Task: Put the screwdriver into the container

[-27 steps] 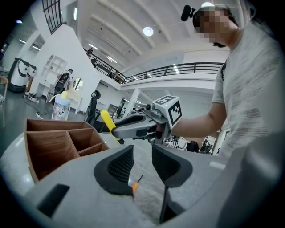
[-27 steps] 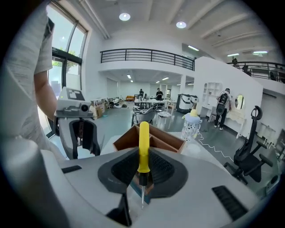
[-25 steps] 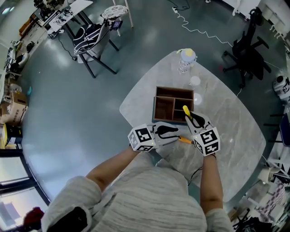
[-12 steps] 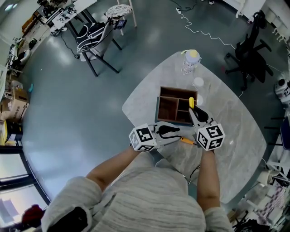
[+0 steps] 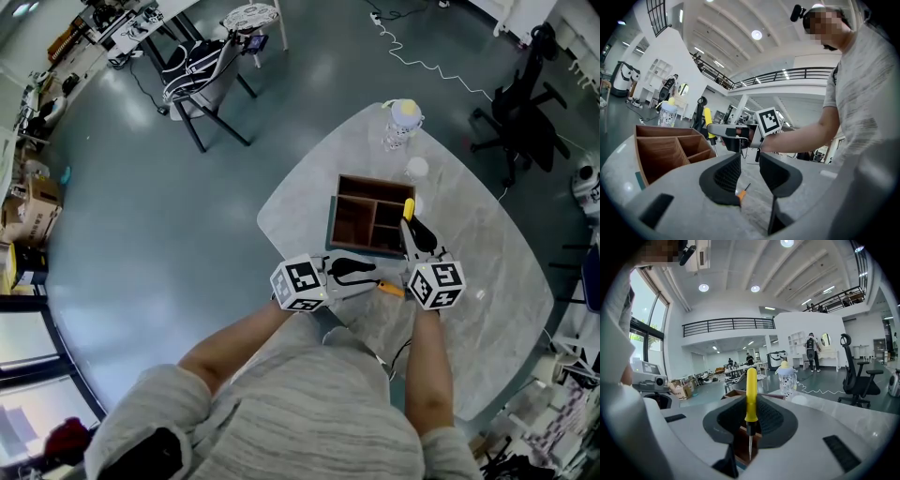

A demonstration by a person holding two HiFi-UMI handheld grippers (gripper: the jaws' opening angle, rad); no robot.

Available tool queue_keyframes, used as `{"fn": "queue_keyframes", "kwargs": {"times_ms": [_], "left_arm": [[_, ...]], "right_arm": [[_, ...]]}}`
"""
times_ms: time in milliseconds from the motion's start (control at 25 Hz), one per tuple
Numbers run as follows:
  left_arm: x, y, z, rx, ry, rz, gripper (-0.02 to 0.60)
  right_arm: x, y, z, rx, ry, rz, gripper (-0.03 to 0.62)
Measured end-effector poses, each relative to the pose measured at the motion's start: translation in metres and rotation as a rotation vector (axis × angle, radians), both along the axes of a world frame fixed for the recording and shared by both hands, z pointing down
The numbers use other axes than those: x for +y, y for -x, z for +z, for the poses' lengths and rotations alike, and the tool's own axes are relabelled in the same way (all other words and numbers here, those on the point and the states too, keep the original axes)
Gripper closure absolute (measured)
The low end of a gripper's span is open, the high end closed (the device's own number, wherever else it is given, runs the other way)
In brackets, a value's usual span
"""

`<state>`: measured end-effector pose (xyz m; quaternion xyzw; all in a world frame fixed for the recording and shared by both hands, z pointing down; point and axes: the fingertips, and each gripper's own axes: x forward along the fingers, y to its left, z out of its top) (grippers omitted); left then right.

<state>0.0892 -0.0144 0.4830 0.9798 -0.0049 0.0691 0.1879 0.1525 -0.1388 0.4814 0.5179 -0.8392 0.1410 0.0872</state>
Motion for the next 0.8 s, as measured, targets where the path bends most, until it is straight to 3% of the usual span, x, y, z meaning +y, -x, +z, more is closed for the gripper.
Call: {"fn": "queue_keyframes", "kwargs": {"times_ms": [800], "left_arm": [[0.005,0.002,0.012,-0.022,0.019,0.016,0.451]], "right_arm": [[0.008,-0.012,0.040,-0.049,0.046,0.085,0.530]]}}
